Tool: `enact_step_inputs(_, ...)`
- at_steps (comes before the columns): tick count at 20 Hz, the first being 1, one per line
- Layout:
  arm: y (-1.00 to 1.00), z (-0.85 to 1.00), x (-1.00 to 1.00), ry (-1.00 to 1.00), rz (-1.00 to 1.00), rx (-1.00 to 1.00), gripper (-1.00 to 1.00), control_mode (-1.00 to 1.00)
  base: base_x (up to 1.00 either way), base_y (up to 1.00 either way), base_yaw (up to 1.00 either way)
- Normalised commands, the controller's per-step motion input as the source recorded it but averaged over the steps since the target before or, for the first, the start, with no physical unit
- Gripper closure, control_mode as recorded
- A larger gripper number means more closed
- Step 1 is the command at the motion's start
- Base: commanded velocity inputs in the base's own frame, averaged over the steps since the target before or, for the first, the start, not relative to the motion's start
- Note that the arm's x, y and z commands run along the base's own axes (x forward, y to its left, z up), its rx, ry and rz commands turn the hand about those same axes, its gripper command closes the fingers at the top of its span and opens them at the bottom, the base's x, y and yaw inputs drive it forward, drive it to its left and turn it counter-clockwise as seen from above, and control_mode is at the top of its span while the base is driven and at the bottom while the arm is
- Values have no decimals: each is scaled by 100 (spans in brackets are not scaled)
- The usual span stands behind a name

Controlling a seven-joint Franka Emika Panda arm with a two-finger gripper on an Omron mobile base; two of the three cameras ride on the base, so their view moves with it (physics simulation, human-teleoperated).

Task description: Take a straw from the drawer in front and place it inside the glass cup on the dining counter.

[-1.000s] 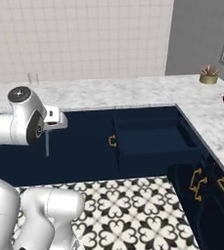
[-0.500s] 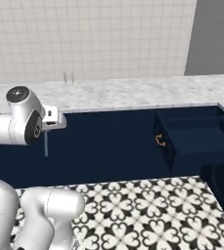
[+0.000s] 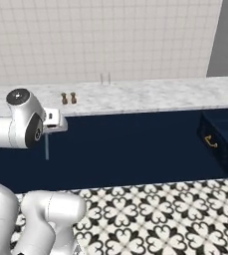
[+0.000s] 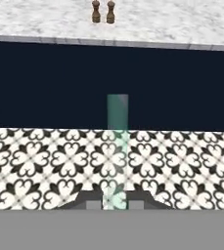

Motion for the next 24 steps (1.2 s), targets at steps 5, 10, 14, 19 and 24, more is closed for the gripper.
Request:
enact_step_inputs(5, 0, 0, 0, 0, 0, 0, 100, 100, 0, 100, 0)
enact_step_inputs(10, 0, 0, 0, 0, 0, 0, 100, 100, 0, 100, -4)
enact_step_inputs(14, 0, 0, 0, 0, 0, 0, 100, 100, 0, 100, -10)
enact_step_inputs(19, 0, 0, 0, 0, 0, 0, 100, 100, 3, 100, -17)
enact_step_inputs(24, 0, 0, 0, 0, 0, 0, 100, 100, 14, 100, -24)
